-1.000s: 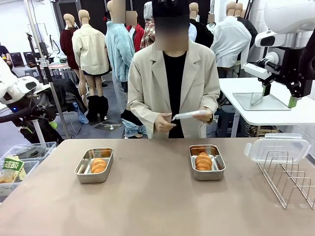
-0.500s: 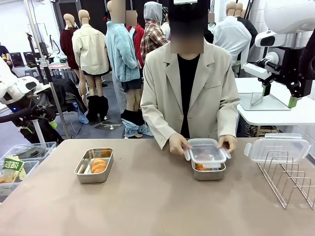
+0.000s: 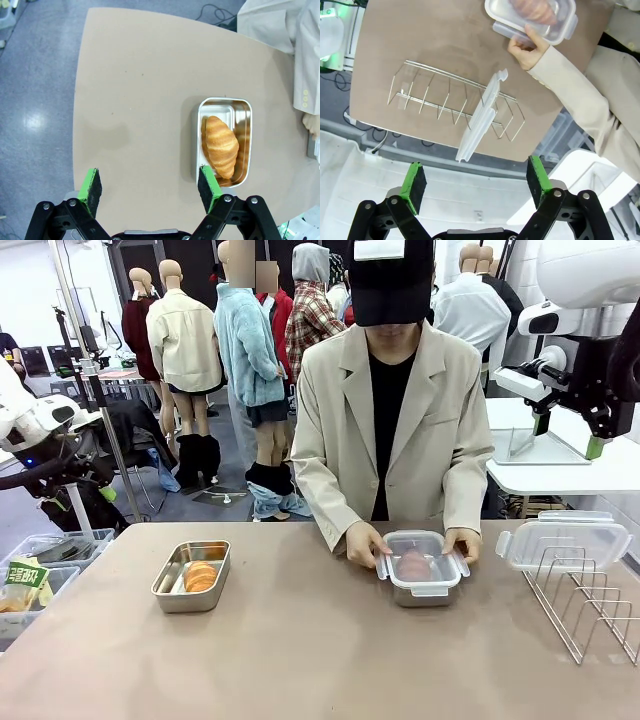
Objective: Place the bread in airtight containers.
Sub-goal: Pick up one Airtight Container lid and hand it to the human.
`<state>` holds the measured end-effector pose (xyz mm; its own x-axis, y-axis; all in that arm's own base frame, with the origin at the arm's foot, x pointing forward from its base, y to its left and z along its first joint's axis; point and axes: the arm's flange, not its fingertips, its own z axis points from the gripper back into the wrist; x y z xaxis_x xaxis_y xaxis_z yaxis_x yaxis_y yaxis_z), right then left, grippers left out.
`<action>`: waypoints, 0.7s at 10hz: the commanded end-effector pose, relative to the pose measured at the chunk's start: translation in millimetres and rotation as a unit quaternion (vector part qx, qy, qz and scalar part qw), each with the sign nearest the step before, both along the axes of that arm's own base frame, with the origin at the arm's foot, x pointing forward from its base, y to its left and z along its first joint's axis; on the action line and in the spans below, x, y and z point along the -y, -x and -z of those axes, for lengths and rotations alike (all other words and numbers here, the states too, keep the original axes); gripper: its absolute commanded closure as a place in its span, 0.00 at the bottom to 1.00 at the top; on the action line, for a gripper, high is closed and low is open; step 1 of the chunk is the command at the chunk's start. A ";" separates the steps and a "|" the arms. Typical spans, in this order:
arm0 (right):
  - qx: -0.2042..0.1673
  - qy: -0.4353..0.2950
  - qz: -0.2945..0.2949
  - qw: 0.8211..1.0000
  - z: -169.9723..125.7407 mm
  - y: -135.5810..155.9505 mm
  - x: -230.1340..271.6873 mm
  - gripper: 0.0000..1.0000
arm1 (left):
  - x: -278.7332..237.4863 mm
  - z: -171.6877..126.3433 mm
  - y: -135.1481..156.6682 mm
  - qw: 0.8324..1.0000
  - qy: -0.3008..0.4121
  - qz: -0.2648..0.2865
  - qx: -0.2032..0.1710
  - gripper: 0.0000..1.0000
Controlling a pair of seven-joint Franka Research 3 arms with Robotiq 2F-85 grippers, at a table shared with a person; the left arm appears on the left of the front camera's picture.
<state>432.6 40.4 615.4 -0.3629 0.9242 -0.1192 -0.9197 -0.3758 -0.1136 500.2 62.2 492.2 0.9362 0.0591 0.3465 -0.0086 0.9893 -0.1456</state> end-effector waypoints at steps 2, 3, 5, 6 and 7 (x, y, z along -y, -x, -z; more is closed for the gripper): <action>-0.001 -0.004 -0.009 1.000 -0.2 -2.1 0.1 0.00 | -2.0 -2.0 0.8 1.000 -0.006 0.000 0.001 0.00; -0.001 -0.004 -0.009 1.000 -0.2 -2.1 0.1 0.00 | -2.0 -2.0 0.8 1.000 -0.006 0.000 0.001 0.00; -0.001 -0.004 -0.009 1.000 -0.2 -2.1 0.1 0.00 | -2.0 -2.0 0.8 1.000 -0.006 0.000 0.001 0.00; -0.001 -0.004 -0.009 1.000 -0.2 -2.1 0.1 0.00 | -2.0 -2.0 0.8 1.000 -0.006 0.000 0.001 0.00; -0.001 -0.004 -0.009 1.000 -0.2 -2.1 0.1 0.00 | -2.0 -2.0 0.8 1.000 -0.006 0.000 0.001 0.00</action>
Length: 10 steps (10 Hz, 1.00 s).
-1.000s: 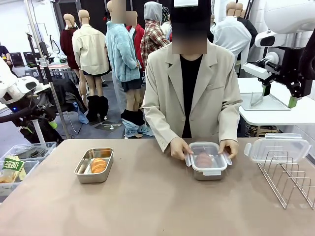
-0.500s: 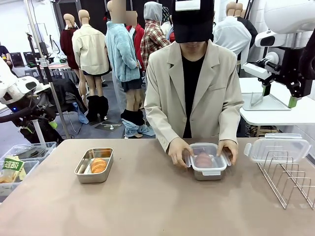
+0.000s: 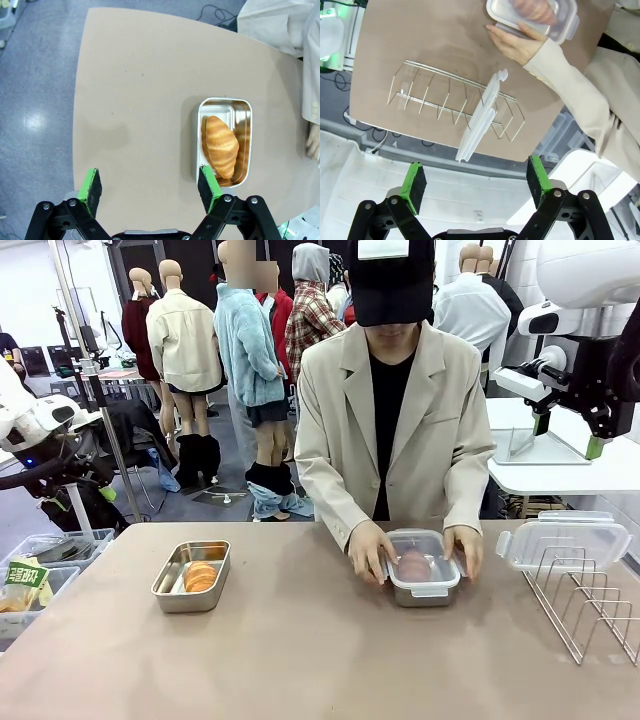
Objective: Place the bread in airtight containers.
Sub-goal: Pick up one Airtight Container lid and hand it to the human.
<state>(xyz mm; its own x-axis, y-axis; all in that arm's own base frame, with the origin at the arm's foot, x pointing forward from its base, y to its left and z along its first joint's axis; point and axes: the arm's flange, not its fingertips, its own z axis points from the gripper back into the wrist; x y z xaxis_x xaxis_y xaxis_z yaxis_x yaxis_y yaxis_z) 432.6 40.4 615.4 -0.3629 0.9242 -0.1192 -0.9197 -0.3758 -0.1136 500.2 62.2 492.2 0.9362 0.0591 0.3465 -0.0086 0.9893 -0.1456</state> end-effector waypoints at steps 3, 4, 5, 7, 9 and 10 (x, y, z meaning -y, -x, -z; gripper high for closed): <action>-0.001 -0.004 -0.009 1.000 -0.2 -2.1 0.1 0.00 | -2.0 -2.0 0.8 1.000 -0.006 0.000 0.001 0.00; -0.001 -0.004 -0.009 1.000 -0.2 -2.1 0.1 0.00 | -2.0 -2.0 0.8 1.000 -0.006 0.000 0.001 0.00; -0.001 -0.004 -0.009 1.000 -0.2 -2.1 0.1 0.00 | -2.0 -2.0 0.8 1.000 -0.006 0.000 0.001 0.00; -0.001 -0.004 -0.009 1.000 -0.2 -2.1 0.1 0.00 | -2.0 -2.0 0.8 1.000 -0.006 0.000 0.001 0.00; -0.001 -0.004 -0.009 1.000 -0.2 -2.1 0.1 0.00 | -2.0 -2.0 0.8 1.000 -0.006 0.000 0.001 0.00; -0.001 -0.004 -0.009 1.000 -0.2 -2.1 0.1 0.00 | -2.0 -2.0 0.8 1.000 -0.006 0.000 0.001 0.00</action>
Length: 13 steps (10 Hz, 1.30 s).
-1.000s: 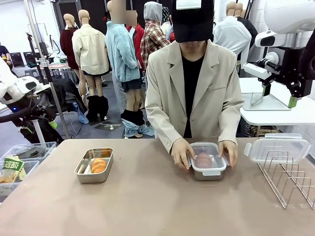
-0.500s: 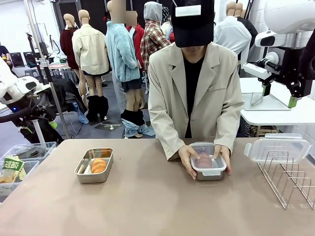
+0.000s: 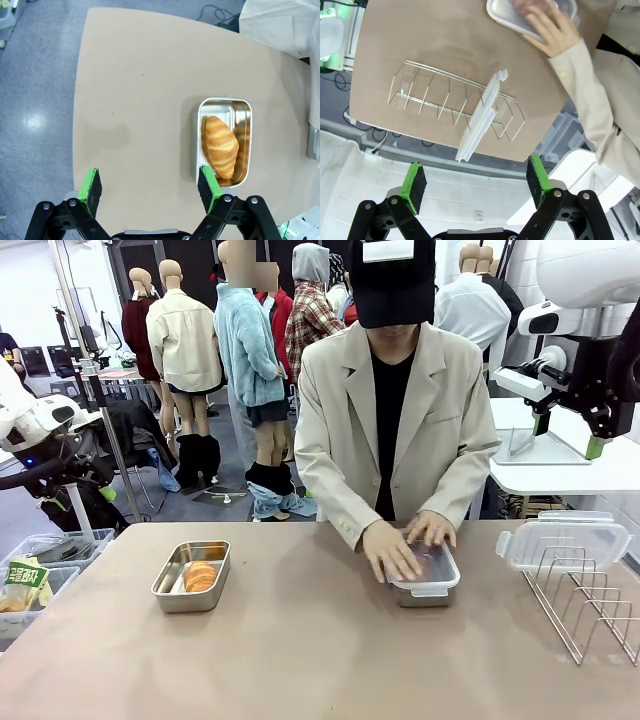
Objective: Place the bread in airtight containers.
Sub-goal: Pick up one Airtight Container lid and hand it to the human.
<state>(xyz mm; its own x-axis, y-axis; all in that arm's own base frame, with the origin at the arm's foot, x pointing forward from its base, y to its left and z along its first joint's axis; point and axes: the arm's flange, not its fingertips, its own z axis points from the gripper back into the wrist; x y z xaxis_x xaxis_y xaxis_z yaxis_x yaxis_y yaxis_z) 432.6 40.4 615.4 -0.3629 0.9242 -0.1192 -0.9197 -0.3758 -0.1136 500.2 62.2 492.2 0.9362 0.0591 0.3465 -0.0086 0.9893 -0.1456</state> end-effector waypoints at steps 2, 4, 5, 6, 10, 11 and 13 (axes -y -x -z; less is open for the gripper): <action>-0.001 -0.004 -0.009 1.000 -0.2 -2.1 0.1 0.00 | -2.0 -2.0 0.8 1.000 -0.006 0.000 0.001 0.00; -0.001 -0.004 -0.009 1.000 -0.2 -2.1 0.1 0.00 | -2.0 -2.0 0.8 1.000 -0.006 0.000 0.001 0.00; -0.001 -0.004 -0.009 1.000 -0.2 -2.1 0.1 0.00 | -2.0 -2.0 0.8 1.000 -0.006 0.000 0.001 0.00; -0.001 -0.004 -0.009 1.000 -0.2 -2.1 0.1 0.00 | -2.0 -2.0 0.8 1.000 -0.006 0.000 0.001 0.00; -0.001 -0.004 -0.009 1.000 -0.2 -2.1 0.1 0.00 | -2.0 -2.0 0.8 1.000 -0.006 0.000 0.001 0.00; -0.001 -0.004 -0.009 1.000 -0.2 -2.1 0.1 0.00 | -2.0 -2.0 0.8 1.000 -0.006 0.000 0.001 0.00; -0.001 -0.004 -0.009 1.000 -0.2 -2.1 0.1 0.00 | -2.0 -2.0 0.8 1.000 -0.006 0.000 0.001 0.00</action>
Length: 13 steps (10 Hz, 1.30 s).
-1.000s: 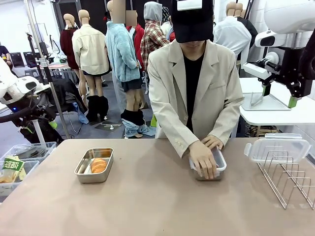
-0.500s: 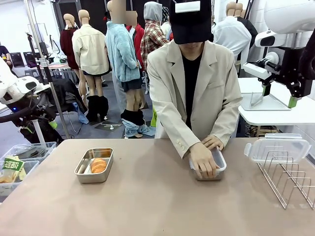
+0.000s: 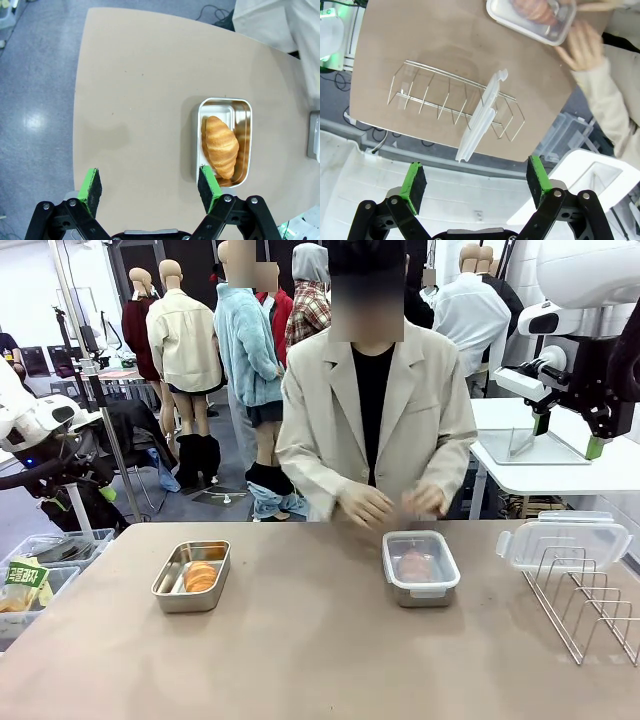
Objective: Place the bread in airtight containers.
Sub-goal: Pick up one Airtight Container lid and hand it to the human.
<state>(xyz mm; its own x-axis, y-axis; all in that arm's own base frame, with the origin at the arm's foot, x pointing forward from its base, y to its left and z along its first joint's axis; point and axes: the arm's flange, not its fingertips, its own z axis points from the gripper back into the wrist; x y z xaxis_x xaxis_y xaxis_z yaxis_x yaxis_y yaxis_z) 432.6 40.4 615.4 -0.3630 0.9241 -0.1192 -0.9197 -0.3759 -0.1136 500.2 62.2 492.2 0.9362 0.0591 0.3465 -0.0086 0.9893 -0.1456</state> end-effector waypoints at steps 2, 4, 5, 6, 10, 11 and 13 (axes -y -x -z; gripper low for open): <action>-0.001 -0.004 -0.009 1.000 -0.2 -2.1 0.1 0.00 | -2.0 -2.0 0.8 1.000 -0.006 0.000 0.001 0.00; -0.001 -0.004 -0.009 1.000 -0.2 -2.1 0.1 0.00 | -2.0 -2.0 0.8 1.000 -0.006 0.000 0.001 0.00; -0.001 -0.004 -0.009 1.000 -0.2 -2.1 0.1 0.00 | -2.0 -2.0 0.8 1.000 -0.006 0.000 0.001 0.00; -0.001 -0.004 -0.009 1.000 -0.2 -2.1 0.1 0.00 | -2.0 -2.0 0.8 1.000 -0.006 0.000 0.001 0.00; -0.001 -0.004 -0.009 1.000 -0.2 -2.1 0.1 0.00 | -2.0 -2.0 0.8 1.000 -0.006 0.000 0.001 0.00; -0.001 -0.004 -0.009 1.000 -0.2 -2.1 0.1 0.00 | -2.0 -2.0 0.8 1.000 -0.006 0.000 0.001 0.00; -0.001 -0.004 -0.009 1.000 -0.2 -2.1 0.1 0.00 | -2.0 -2.0 0.8 1.000 -0.006 0.000 0.001 0.00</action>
<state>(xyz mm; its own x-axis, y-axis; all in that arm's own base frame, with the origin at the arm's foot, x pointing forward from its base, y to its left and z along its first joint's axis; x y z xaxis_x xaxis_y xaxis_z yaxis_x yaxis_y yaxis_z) 432.6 40.4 615.4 -0.3630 0.9241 -0.1192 -0.9197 -0.3759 -0.1136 500.2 62.2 492.2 0.9362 0.0591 0.3465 -0.0086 0.9893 -0.1456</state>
